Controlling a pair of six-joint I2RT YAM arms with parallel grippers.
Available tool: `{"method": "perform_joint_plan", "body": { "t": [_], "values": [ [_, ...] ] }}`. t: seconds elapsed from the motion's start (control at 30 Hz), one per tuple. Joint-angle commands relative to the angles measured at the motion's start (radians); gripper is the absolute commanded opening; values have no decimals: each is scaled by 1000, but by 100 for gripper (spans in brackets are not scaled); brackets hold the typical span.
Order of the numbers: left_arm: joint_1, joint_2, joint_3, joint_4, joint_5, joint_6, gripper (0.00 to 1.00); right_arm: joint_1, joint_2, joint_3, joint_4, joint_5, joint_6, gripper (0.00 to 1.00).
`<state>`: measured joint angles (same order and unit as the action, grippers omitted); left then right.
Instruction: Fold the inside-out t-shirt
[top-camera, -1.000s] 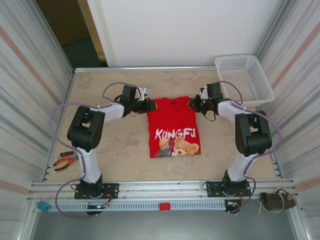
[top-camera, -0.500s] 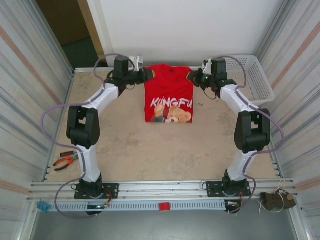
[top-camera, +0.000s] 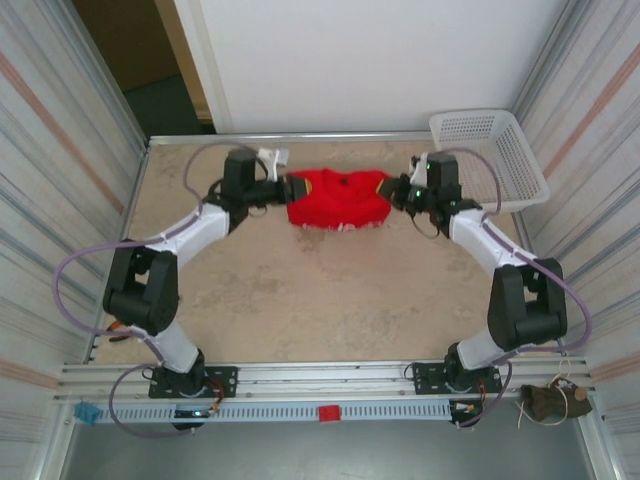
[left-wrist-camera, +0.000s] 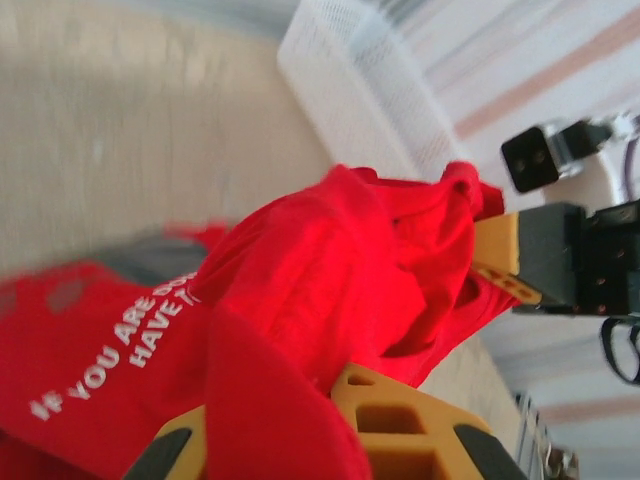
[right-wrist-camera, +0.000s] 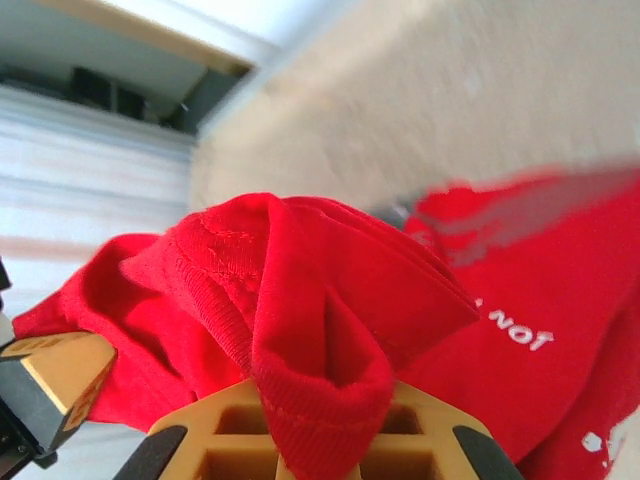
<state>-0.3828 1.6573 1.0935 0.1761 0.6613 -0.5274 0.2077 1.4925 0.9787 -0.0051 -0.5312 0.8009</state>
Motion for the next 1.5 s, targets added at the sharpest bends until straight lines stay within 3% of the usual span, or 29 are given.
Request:
{"method": "perform_joint_plan", "body": {
  "t": [0.0, 0.17, 0.47, 0.93, 0.97, 1.07, 1.13, 1.2, 1.3, 1.47],
  "values": [
    [-55, -103, -155, 86, -69, 46, 0, 43, -125, -164, 40, 92, -25, 0],
    [-99, -130, -231, 85, -230, 103, 0, 78, -181, -248, 62, 236, -68, 0],
    [-94, 21, -113, 36, -484, 193, 0, 64, 23, -115, 116, 344, -126, 0],
    [-83, 233, -17, 18, -548, 199, 0, 48, 330, 68, 76, 384, -134, 0],
    [-79, 246, -9, 11, -554, 200, 0, 44, 341, 74, 74, 367, -137, 11],
    [-52, 269, 33, -19, -517, 191, 37, 22, 320, 95, 46, 333, -154, 44],
    [-38, 249, 52, -38, -494, 194, 55, 7, 259, 88, 30, 327, -161, 51],
    [-28, 203, 58, -60, -490, 206, 64, -6, 182, 73, -1, 330, -163, 54],
    [-10, 109, 36, -72, -472, 188, 72, -12, 72, 43, -46, 299, -139, 48],
    [-75, -55, -45, -43, -420, 47, 71, 43, -22, -15, -54, 215, -85, 20]
  ]
}}
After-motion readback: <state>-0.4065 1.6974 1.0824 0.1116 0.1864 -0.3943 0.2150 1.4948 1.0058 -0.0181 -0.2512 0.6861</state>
